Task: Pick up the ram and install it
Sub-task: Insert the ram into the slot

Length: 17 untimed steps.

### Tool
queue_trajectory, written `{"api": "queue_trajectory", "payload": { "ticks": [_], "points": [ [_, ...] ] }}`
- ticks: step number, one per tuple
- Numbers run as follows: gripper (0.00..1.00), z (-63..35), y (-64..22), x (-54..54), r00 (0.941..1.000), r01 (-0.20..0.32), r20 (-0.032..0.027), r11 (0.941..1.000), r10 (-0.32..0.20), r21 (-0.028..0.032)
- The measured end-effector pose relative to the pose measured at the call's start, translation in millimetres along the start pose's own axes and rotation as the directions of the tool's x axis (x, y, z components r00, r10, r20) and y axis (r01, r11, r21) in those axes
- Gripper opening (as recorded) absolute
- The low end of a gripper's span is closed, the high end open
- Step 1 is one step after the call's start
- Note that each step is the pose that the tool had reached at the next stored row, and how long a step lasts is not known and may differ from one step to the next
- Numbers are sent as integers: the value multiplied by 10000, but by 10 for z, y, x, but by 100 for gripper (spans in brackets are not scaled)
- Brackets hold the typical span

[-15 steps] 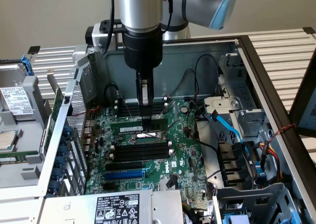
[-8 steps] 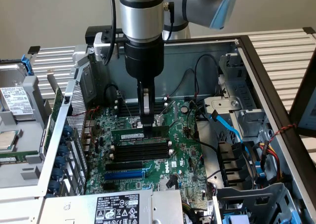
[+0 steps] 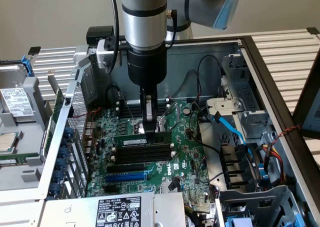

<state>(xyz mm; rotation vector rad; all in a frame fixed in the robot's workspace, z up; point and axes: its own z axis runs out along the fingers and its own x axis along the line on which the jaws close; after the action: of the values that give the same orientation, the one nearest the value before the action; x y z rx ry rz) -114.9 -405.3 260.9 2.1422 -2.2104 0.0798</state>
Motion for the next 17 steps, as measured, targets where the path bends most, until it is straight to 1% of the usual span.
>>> {"api": "queue_trajectory", "payload": {
  "ticks": [3, 9, 17],
  "points": [
    [13, 1, 0, -11, 10000, 1, 1, 10000, -1, 1],
    [13, 40, -10, -17, 10000, 0, 1, 10000, 0, 1],
    [13, 60, -11, -29, 10000, 3, 4, 10000, -3, 0]
  ]
}}
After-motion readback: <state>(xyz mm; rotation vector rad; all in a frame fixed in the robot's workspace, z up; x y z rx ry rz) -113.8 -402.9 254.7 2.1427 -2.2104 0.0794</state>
